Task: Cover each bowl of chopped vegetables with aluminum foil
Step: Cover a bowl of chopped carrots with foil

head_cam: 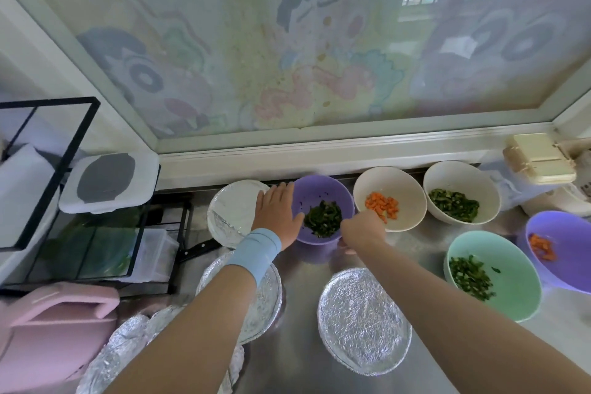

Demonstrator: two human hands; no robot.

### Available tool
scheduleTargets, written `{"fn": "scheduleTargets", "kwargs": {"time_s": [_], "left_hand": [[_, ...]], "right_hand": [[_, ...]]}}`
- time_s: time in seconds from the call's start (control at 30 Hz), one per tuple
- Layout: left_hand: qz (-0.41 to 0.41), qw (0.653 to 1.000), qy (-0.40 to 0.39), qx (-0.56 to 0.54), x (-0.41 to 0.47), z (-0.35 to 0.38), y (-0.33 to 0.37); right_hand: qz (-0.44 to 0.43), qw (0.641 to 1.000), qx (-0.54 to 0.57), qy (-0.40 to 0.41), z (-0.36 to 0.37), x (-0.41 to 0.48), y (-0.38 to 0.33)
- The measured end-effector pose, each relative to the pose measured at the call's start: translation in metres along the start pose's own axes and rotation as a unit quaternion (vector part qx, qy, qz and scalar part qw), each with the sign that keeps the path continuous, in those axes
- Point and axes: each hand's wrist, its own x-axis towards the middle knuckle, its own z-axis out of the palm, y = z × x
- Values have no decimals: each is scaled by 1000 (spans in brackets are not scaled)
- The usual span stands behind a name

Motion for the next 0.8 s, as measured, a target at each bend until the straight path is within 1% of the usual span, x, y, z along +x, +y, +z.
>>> {"fn": "scheduleTargets", "kwargs": {"time_s": [0.07,0.1,0.17,0.2,0.27,0.3,0.37,0.43,0.57,0.67,0.8], "left_hand": [[-6,996,49,-81,-6,-8,2],[-14,987,69,-145,-10,-13,6],[-52,953,82,-287,-21,-28,17],[-73,935,81,-338,-28,-35,24],[-100,916,78,-380,-44,-45,38],[-101,913,85,-385,-51,-49,45],[-91,910,98,-391,-68,-52,58],[-94,909,94,-395,-86,-50,74],[-109,916,88,-375,-123,-47,110],[-134,918,46,-370,-158,-44,148],[-176,933,-29,-314,-193,-25,195]], "right_hand": [[-27,1000,11,11,-11,-8,-3],[-45,999,15,13,-16,-11,-3],[-78,997,17,16,-29,-21,-7],[-93,995,12,14,-36,-27,-8],[-121,992,-1,31,-52,-39,-7],[-127,991,0,38,-59,-44,-4],[-124,992,28,17,-72,-52,5],[-135,990,45,1,-85,-59,17],[-193,981,13,16,-114,-76,46],[-199,978,-52,-18,-144,-83,76],[-207,965,-148,-60,-179,-88,120]]}}
